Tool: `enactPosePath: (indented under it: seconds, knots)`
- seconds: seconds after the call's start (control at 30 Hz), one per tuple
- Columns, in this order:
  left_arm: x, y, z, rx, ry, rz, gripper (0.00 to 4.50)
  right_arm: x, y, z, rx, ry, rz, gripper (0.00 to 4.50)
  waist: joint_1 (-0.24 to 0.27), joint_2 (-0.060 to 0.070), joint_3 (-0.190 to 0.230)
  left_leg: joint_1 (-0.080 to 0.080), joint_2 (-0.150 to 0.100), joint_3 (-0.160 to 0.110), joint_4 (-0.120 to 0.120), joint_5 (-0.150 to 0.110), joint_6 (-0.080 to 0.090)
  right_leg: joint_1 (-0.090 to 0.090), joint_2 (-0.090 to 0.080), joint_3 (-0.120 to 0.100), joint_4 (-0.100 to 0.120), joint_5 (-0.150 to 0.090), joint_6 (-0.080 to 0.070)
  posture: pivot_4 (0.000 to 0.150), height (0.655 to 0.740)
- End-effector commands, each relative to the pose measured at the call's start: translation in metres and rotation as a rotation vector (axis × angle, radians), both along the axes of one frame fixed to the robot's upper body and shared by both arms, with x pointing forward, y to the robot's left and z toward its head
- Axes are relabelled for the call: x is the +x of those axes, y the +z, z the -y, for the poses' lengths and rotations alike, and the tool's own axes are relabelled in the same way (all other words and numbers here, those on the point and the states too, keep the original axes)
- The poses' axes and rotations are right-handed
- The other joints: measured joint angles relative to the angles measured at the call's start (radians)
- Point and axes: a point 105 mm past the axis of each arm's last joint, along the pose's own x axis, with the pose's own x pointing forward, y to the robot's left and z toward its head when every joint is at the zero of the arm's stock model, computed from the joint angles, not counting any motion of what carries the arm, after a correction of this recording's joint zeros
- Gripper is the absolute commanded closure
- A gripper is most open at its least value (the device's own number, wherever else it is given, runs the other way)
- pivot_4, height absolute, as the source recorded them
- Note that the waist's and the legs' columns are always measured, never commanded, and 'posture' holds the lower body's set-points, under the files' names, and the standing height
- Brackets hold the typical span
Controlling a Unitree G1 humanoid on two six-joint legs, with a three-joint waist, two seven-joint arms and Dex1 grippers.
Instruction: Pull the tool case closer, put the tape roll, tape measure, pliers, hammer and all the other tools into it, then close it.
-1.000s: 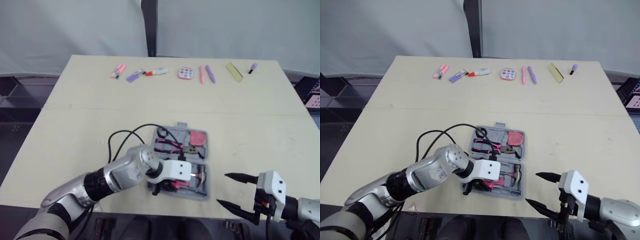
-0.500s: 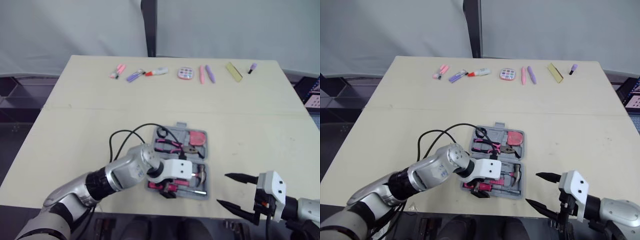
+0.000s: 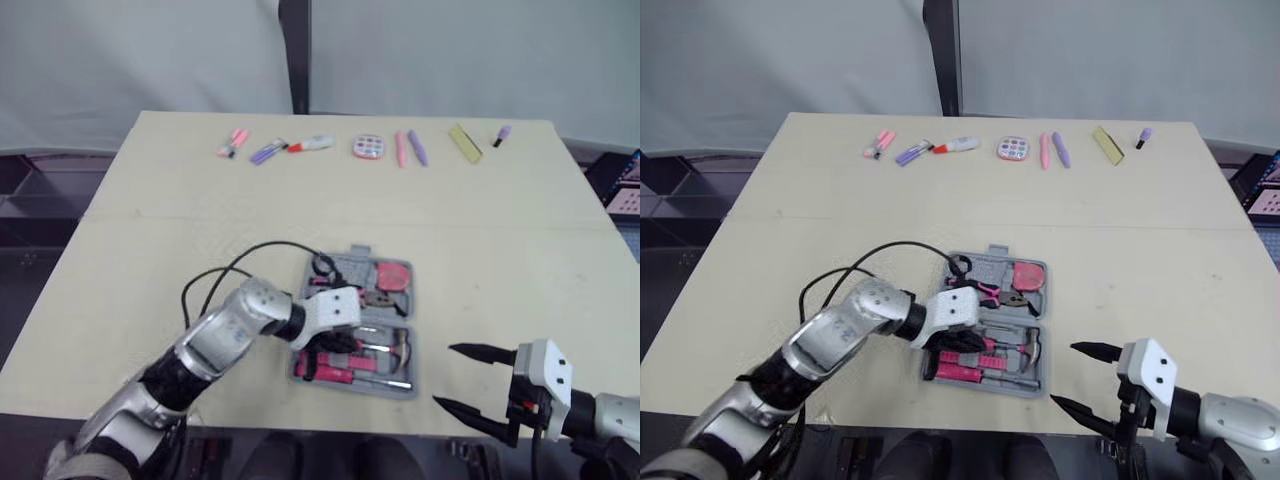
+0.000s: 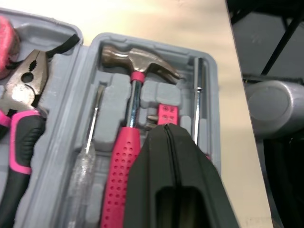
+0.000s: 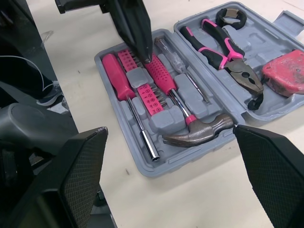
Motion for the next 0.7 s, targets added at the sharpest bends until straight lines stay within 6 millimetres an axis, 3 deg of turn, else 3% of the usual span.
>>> enactPosePath:
  seconds: [0.03, 0.27, 0.7]
  knots:
    - [-0.008, 0.016, 0.0, -0.17, -0.083, 0.033, 4.45, 0.002, 0.011, -0.001, 0.017, -0.004, 0.049, 0.0, 0.001, 0.0, 0.0, 0.0, 0.0, 0.0, 0.0, 0.0, 0.0, 0.0, 0.0, 0.0, 0.0, 0.0, 0.0, 0.15, 0.7134]
    - [-0.012, -0.005, -0.015, -0.171, -0.114, 0.09, 4.45, 0.007, 0.014, 0.002, 0.012, -0.019, 0.072, 0.0, 0.001, 0.0, 0.0, 0.0, -0.001, -0.001, 0.0, 0.0, 0.0, 0.0, -0.001, -0.001, 0.0, 0.0, 0.0, 0.15, 0.7134]
    - [-0.01, -0.034, -0.015, -0.152, -0.11, 0.134, 4.45, 0.008, 0.016, 0.004, 0.009, -0.034, 0.083, 0.0, -0.001, 0.0, 0.0, 0.0, -0.001, 0.0, 0.0, 0.0, 0.0, 0.0, 0.0, -0.002, 0.001, 0.0, 0.0, 0.15, 0.7134]
